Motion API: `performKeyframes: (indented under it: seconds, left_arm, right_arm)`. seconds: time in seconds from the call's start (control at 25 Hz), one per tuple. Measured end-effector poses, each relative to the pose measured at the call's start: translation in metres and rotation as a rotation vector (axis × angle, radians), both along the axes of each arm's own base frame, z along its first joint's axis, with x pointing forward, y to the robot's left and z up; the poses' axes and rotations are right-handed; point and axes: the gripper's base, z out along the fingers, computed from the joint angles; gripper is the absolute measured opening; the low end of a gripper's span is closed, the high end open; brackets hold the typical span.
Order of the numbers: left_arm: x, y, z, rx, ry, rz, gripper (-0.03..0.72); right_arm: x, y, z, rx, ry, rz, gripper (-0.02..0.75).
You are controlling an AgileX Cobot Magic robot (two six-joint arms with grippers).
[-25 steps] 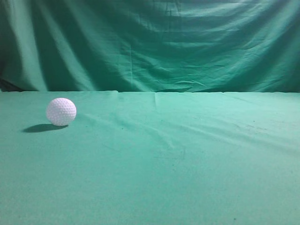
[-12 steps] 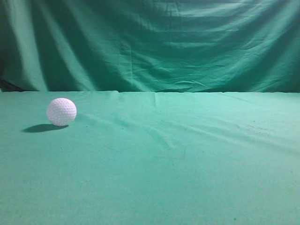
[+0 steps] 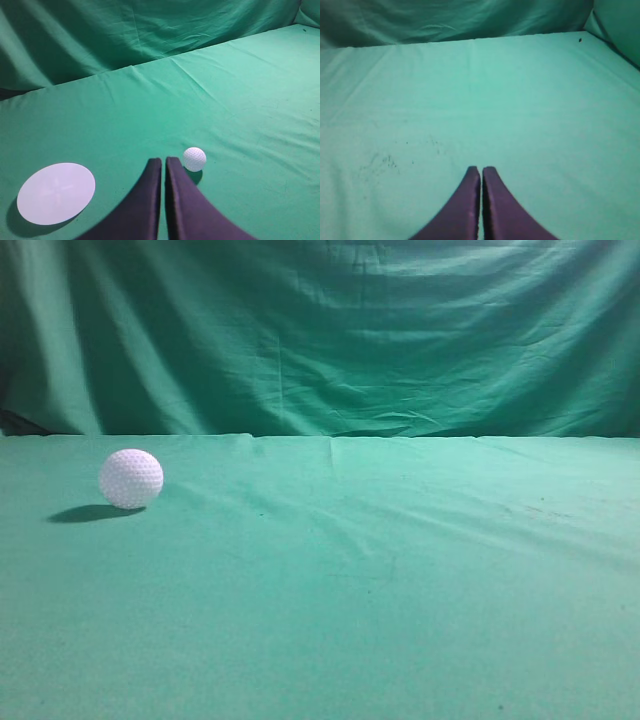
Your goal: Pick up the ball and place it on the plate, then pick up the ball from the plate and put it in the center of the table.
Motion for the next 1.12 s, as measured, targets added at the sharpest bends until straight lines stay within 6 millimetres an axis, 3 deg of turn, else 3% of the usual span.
performKeyframes:
  seconds: [1.12]
  left_arm:
    - [-0.0002, 0.0, 0.0, -0.001, -0.001, 0.0, 0.0]
  right_arm:
    - [-0.001, 0.0, -0.0031, -0.006, 0.036, 0.002, 0.0]
